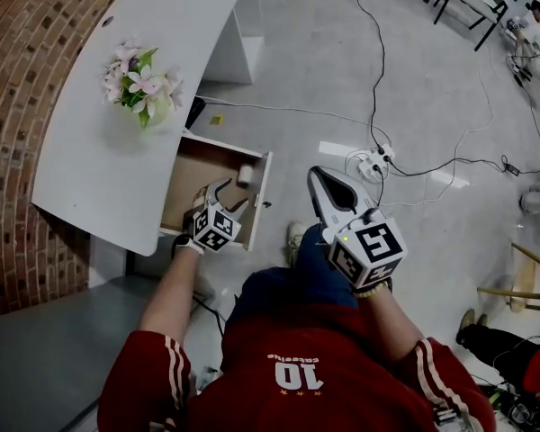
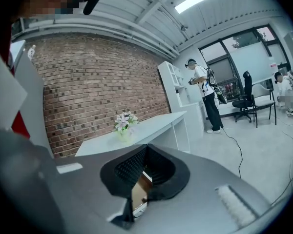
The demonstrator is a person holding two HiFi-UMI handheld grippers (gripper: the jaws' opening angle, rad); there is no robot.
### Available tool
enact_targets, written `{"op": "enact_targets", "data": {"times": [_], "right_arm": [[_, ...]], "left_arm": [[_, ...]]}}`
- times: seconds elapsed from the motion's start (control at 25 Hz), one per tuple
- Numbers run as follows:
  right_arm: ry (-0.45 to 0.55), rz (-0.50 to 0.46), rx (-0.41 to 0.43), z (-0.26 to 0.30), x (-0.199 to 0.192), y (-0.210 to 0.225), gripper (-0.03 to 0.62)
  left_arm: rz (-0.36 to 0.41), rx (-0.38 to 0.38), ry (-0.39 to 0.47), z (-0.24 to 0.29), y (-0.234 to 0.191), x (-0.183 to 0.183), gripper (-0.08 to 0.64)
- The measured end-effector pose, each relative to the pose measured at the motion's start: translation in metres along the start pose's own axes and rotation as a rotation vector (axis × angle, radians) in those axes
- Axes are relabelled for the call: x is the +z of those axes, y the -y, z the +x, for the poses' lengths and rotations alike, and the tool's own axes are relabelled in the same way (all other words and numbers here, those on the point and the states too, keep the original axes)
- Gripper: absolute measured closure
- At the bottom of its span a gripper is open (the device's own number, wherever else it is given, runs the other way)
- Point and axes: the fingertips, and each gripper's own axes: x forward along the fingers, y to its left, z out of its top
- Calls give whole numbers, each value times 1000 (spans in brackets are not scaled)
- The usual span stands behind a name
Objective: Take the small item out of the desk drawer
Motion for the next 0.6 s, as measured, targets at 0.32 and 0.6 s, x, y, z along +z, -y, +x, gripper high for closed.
{"op": "enact_targets", "data": {"times": [0.32,0.6], "right_arm": [[4,-9,-13,15,-32,24,591],[-1,-9,-22,27,-41,38,591]], "left_arm": [[181,-49,-115,73,2,-56,265],[222,-62,-179,114,-7,-78,282]]}}
